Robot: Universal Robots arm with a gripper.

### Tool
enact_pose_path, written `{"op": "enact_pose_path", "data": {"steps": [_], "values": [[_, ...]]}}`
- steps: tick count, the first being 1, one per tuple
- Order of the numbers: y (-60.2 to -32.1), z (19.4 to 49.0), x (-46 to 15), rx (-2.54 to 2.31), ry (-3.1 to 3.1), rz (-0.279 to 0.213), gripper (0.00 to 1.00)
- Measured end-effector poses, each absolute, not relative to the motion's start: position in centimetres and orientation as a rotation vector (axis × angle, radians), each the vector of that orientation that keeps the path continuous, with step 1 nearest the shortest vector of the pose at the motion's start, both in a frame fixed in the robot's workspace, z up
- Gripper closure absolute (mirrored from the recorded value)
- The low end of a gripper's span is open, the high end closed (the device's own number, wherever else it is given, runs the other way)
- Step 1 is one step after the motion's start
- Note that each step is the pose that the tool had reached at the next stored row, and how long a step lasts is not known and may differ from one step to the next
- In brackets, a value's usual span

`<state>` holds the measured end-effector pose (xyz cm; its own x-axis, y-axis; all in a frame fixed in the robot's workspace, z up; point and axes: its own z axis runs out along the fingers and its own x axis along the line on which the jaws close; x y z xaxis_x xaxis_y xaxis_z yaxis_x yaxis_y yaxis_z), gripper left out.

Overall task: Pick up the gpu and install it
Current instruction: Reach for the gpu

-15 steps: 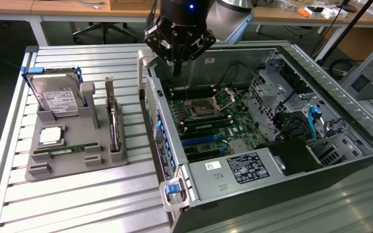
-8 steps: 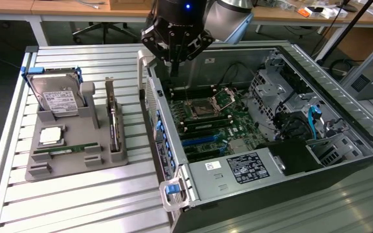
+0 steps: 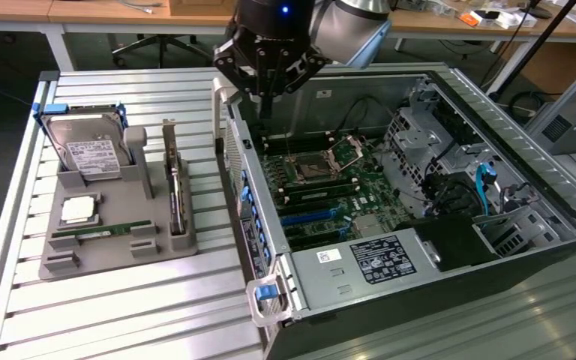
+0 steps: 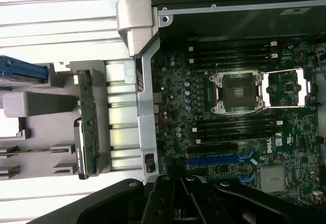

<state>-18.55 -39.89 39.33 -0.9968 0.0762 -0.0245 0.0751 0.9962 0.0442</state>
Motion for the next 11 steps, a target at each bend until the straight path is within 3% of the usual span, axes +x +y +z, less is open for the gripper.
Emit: {"op": "enact_pose_path", "data": {"steps": [11], "values": [[-39.89, 39.33, -19.24, 0.118, 3.113, 0.067, 0.89]]}}
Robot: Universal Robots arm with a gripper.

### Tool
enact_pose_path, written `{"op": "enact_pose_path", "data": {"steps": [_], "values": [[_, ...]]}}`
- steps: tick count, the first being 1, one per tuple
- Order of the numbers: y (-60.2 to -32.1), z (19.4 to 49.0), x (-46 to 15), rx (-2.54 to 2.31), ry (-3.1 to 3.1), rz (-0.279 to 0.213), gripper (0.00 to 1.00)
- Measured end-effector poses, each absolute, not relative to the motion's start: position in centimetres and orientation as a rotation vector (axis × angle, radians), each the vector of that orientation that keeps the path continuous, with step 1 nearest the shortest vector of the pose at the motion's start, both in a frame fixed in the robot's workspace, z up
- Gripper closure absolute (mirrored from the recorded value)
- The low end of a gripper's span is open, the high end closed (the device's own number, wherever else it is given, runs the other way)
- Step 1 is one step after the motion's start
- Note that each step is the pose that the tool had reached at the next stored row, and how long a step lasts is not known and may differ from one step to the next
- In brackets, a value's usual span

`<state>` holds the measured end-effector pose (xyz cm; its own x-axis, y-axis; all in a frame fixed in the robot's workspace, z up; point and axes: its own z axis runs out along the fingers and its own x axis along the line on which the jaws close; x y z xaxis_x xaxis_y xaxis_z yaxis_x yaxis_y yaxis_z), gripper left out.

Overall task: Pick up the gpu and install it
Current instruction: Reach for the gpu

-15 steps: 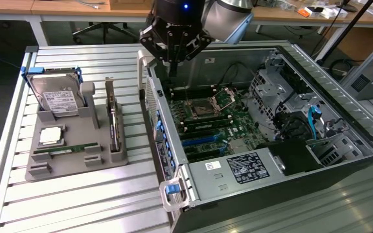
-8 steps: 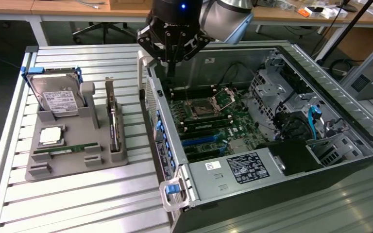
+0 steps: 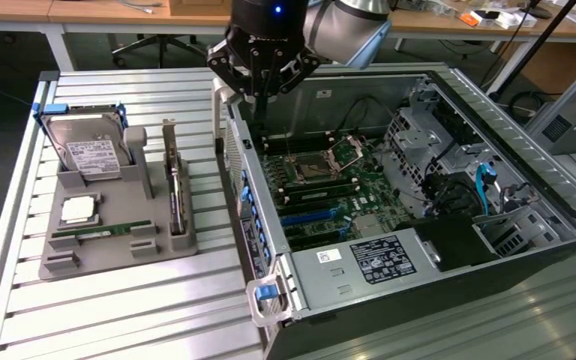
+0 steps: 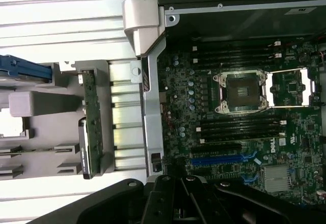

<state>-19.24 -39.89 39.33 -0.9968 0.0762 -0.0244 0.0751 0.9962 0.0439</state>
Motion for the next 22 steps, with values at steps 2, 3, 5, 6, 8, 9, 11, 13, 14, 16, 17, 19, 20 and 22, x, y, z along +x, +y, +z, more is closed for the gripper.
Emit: {"op": "enact_pose_path", "data": {"steps": [2, 3, 5, 6, 8, 9, 11, 13, 14, 16, 17, 19, 20, 22], "values": [[-39.9, 39.3, -19.3, 0.118, 3.112, 0.067, 0.89], [-39.9, 39.3, -19.4, 0.118, 3.112, 0.067, 0.89], [-39.9, 39.3, -19.5, 0.118, 3.112, 0.067, 0.89], [-39.9, 39.3, -19.6, 0.118, 3.112, 0.067, 0.89], [-39.9, 39.3, -19.7, 0.118, 3.112, 0.067, 0.89], [-39.9, 39.3, -19.8, 0.118, 3.113, 0.067, 0.89], [-39.9, 39.3, -19.9, 0.118, 3.112, 0.067, 0.89], [-39.9, 39.3, -20.0, 0.118, 3.112, 0.067, 0.89], [-39.9, 39.3, -20.1, 0.118, 3.112, 0.067, 0.89], [-39.9, 39.3, -20.2, 0.118, 3.113, 0.067, 0.89], [-39.9, 39.3, -20.3, 0.118, 3.113, 0.067, 0.89], [-39.9, 39.3, -20.5, 0.118, 3.112, 0.067, 0.89], [-39.9, 39.3, -20.5, 0.118, 3.113, 0.067, 0.89], [-39.9, 39.3, -20.7, 0.118, 3.112, 0.067, 0.89]]}}
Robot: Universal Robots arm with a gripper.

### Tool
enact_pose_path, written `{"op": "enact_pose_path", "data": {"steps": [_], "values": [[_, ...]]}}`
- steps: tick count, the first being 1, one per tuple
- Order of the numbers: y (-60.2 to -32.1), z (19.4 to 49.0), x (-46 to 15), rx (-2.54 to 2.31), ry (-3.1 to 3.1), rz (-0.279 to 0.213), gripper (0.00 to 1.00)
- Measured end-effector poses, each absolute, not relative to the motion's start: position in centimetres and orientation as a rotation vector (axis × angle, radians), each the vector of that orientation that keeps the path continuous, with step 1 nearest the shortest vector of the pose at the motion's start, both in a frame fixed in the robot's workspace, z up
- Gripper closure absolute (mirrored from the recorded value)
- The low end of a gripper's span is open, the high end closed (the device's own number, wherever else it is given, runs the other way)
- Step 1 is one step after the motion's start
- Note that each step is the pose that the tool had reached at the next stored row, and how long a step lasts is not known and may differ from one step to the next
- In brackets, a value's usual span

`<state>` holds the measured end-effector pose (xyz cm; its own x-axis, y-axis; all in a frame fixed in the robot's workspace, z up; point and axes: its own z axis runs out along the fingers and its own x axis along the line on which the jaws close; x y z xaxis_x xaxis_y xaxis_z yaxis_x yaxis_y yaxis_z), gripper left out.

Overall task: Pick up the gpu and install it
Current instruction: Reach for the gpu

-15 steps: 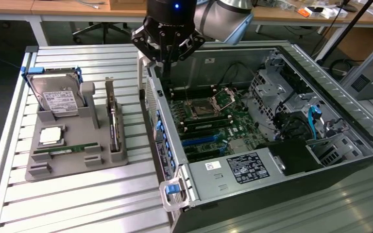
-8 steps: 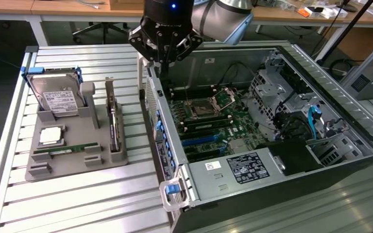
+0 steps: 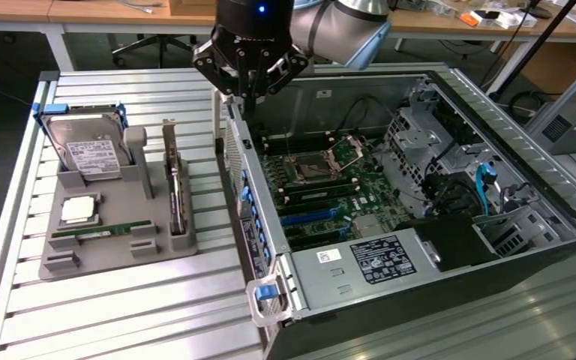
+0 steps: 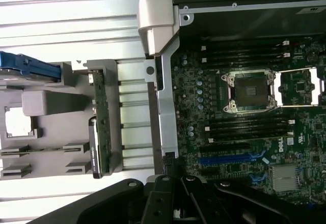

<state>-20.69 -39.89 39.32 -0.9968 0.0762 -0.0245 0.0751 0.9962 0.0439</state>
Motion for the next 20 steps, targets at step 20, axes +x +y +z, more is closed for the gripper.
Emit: {"op": "enact_pose_path", "data": {"steps": [20], "values": [[-39.9, 39.3, -22.0, 0.118, 3.112, 0.067, 0.89]]}}
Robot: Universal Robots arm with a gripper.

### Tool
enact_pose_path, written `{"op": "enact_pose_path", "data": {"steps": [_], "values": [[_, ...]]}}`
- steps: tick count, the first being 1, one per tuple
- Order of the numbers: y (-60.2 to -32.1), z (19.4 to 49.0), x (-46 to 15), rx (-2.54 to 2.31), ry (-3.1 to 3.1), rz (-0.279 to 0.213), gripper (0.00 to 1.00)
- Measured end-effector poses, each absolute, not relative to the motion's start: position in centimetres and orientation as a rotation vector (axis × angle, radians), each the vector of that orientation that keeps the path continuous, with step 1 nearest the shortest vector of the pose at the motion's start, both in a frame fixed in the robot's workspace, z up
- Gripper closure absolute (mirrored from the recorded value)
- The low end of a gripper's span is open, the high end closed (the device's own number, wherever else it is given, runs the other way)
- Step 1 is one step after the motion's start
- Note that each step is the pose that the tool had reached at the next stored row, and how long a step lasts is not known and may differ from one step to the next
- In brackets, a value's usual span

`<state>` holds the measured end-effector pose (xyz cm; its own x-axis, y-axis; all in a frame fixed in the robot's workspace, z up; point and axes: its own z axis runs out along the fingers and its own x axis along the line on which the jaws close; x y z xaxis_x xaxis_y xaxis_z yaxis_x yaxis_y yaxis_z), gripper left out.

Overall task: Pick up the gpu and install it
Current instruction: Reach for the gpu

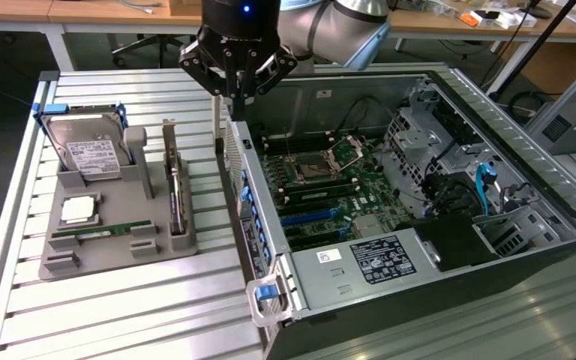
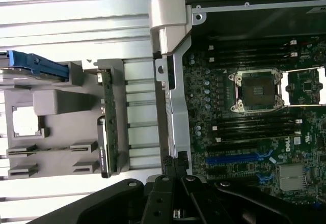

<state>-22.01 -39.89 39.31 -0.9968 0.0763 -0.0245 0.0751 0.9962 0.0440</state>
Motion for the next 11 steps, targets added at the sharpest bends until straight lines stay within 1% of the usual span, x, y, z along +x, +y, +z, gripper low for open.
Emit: {"op": "enact_pose_path", "data": {"steps": [11], "values": [[-39.89, 39.31, -22.78, 0.118, 3.112, 0.067, 0.89]]}}
